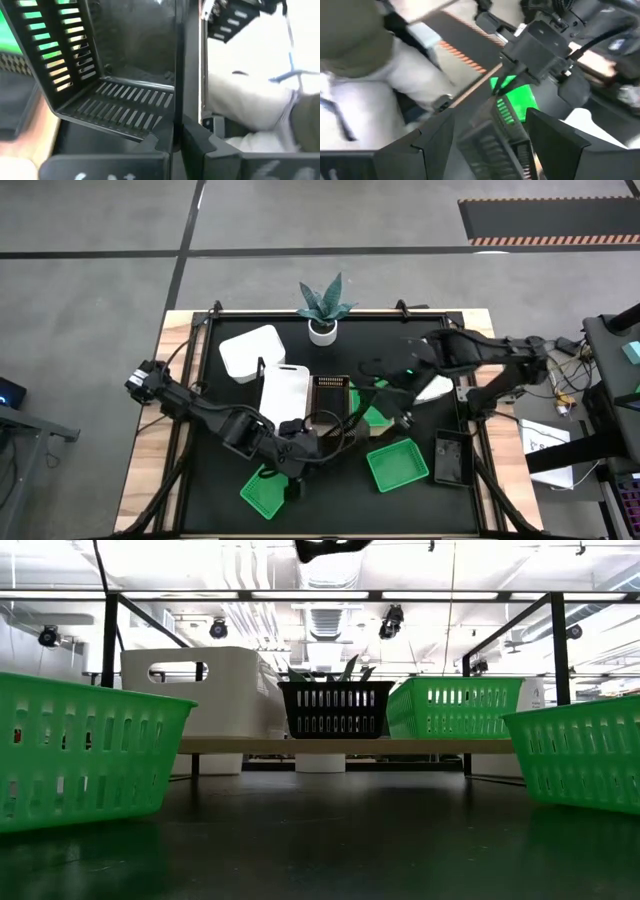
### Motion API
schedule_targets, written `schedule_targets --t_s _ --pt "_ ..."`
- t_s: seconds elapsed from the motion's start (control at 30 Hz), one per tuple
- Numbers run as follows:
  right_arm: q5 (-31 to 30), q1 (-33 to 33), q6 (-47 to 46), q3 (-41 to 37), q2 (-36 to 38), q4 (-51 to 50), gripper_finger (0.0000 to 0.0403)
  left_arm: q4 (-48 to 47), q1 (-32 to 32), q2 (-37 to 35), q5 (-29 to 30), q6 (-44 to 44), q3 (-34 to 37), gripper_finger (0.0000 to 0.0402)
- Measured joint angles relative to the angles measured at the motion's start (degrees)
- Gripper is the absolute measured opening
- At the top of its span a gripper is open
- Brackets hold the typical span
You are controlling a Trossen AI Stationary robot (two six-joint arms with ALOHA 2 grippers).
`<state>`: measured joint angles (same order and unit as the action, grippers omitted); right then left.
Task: Stack baskets on shelf by color
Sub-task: Stack the left black bin on top of the other black bin on the shelf
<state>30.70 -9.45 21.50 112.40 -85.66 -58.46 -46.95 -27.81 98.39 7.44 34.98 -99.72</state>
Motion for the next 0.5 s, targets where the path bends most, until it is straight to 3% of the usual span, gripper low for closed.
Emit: schedule_targets --t_s 0.13,0.5 --pt "2.5 1.6 -0.4 2.9 -3.0 -2.4 0.0234 0.0 -0.4 -0.1 0.0 -7.1 -0.1 0.0001" --pt "12.4 1.5 -0.9 2.3 -7.4 -4.4 0.0213 0.1 -0.5 -0.1 0.0 -12.2 -0.2 0.0001"
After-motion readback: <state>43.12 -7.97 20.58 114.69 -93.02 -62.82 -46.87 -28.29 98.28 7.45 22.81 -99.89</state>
